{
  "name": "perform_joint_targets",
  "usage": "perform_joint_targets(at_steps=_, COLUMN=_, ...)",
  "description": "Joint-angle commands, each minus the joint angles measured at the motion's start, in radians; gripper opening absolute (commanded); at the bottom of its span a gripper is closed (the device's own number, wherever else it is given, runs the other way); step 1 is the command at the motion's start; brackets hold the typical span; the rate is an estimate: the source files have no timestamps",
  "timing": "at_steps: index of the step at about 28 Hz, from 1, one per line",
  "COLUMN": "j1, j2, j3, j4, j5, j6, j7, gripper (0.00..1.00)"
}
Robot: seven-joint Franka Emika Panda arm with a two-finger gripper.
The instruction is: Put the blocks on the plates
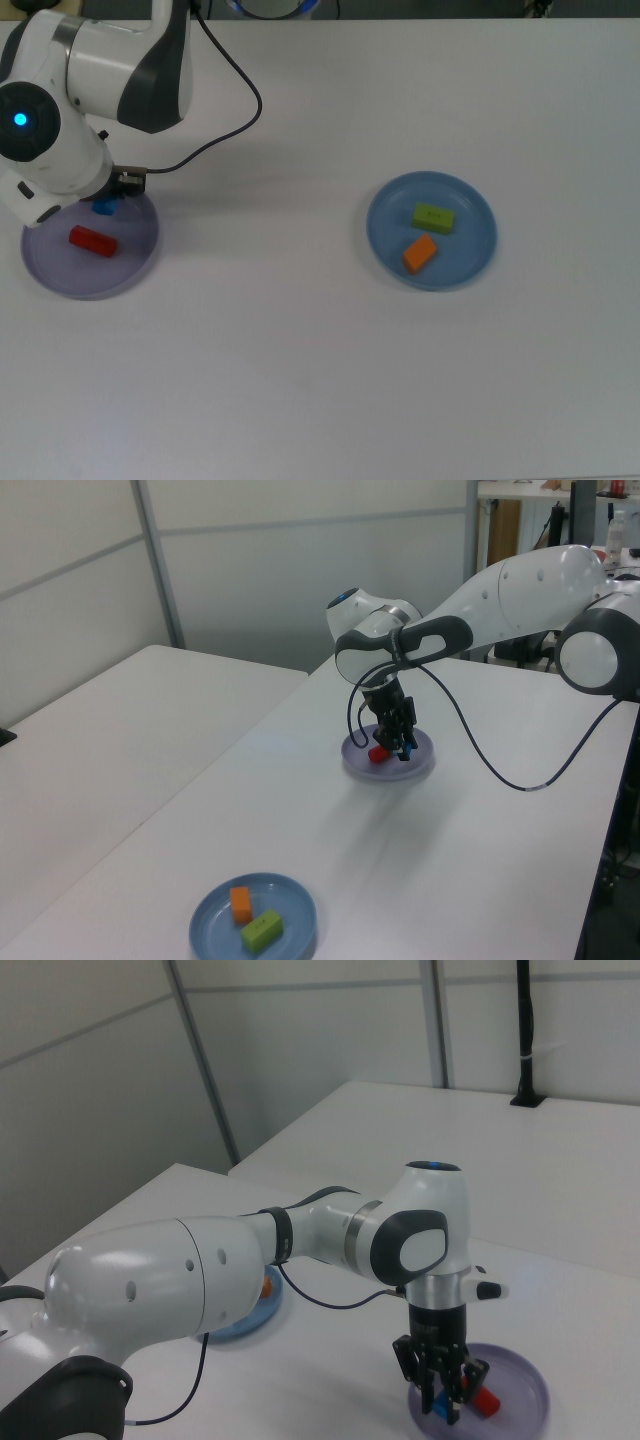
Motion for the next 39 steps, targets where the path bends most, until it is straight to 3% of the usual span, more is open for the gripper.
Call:
perform_joint_targets(at_steps=1, j1=0.012, j2=-0.015, j3=-0.010, j4=-0.018, j5=-0.024, j6=-0.005, j7=-0.014, gripper=0.32)
perform_joint_targets(at_steps=8, j1=0.012, j2=-0.015, j3=-0.010, j4=-0.013, j5=-0.019, j6=-0.004, j7=-0.014, gripper=0.33)
perform_joint_targets(at_steps=11, j1=0.012, j2=-0.015, j3=-0.010, j4=-0.012, j5=-0.015, j6=-0.004, j7=-0.014, gripper=0.53)
perform_joint_targets(at_steps=15, j1=0.013, j2=-0.015, j3=-0.010, j4=-0.010, j5=-0.013, j6=-0.002, j7=-0.012, gripper=0.59)
perform_joint_targets(at_steps=22, j1=0.015, j2=-0.023, j3=-0.007, j4=-0.003, j5=-0.006, j6=0.018, j7=0.000, gripper=0.60)
perform_joint_targets(at_steps=28, j1=0.021, j2=-0.072, j3=0.000, j4=0.003, j5=0.069, j6=0.010, j7=0.002, gripper=0.64)
perform_joint_targets(at_steps=31, j1=0.029, j2=-0.096, j3=0.001, j4=0.003, j5=0.100, j6=0.005, j7=0.003, gripper=0.78)
perform_joint_targets(at_steps=33, j1=0.032, j2=-0.119, j3=0.003, j4=0.002, j5=0.125, j6=0.001, j7=0.003, gripper=1.00)
perform_joint_targets(at_steps=35, j1=0.045, j2=-0.155, j3=0.003, j4=0.002, j5=0.161, j6=-0.014, j7=0.005, gripper=1.00)
perform_joint_targets(at_steps=39, j1=0.078, j2=-0.205, j3=0.003, j4=0.003, j5=0.180, j6=-0.039, j7=0.006, gripper=1.00)
